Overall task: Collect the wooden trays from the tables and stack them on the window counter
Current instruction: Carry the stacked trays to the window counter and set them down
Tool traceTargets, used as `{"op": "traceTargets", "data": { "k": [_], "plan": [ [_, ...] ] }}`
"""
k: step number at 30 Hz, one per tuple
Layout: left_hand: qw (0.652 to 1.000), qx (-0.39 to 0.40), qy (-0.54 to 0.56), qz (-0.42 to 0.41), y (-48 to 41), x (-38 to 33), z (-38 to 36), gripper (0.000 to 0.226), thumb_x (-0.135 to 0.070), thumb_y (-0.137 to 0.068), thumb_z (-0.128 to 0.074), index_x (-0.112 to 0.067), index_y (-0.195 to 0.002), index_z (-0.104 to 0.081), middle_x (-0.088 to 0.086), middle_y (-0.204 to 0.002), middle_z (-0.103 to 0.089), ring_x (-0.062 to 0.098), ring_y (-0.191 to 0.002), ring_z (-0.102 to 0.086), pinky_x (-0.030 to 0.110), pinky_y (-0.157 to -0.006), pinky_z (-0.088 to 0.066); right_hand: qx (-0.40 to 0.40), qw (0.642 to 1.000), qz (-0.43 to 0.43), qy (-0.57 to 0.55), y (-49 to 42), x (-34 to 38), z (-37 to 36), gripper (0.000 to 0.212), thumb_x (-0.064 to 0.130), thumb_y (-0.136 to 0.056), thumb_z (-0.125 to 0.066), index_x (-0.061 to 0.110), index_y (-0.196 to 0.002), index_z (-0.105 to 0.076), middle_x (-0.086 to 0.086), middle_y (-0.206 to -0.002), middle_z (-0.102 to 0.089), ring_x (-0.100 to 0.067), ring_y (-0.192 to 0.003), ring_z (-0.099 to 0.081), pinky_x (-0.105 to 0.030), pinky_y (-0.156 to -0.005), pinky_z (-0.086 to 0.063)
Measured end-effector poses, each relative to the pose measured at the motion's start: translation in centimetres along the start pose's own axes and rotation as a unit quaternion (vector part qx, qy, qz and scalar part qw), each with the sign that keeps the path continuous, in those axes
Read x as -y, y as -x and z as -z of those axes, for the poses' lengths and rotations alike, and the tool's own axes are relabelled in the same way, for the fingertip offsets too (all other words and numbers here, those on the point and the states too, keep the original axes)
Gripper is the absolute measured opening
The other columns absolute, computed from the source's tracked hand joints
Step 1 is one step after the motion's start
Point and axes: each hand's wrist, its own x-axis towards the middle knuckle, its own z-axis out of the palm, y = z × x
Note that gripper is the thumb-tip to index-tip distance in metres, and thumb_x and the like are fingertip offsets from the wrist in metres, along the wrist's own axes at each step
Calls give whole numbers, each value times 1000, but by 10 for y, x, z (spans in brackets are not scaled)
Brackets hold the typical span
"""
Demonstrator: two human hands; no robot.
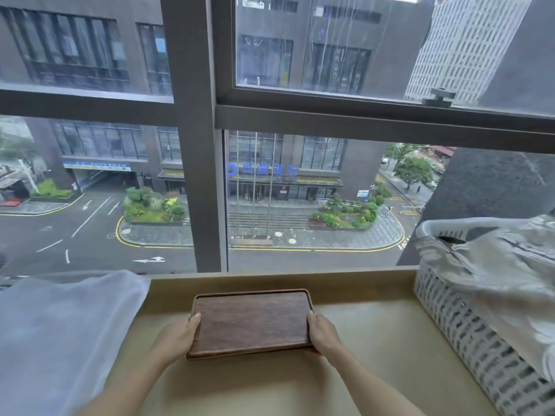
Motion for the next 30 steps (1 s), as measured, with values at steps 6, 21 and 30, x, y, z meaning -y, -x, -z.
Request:
{"op": "traceTargets", "data": {
  "k": [6,21,30],
  "plan": [
    [999,21,-48,0,-19,6,-8,45,-31,-99,-25,-9,-118,-60,16,-130,-59,30,-121,-52,30,-88,-37,2,999,3,53,-15,7,4,53,28,-102,-19,-3,-119,-58,-21,-130,-58,-31,-122,-52,-28,-93,-41],
    [993,26,-115,2,-59,7,-3,46,-35,-99,-21,-11,-103,-60,18,-127,-60,34,-116,-54,33,-85,-39,70,977,20,198,-30,25,14,52,30,-100,-17,-3,-120,-52,-25,-131,-53,-36,-122,-49,-37,-99,-39],
    [999,-9,-48,20,-59,-4,0,34,-30,-97,-31,-12,-67,-33,30,-109,-60,37,-92,-52,36,-73,-35,52,970,4,236,-17,35,15,46,34,-100,-19,4,-124,-42,-18,-134,-53,-33,-124,-49,-38,-96,-41]
  ]
}}
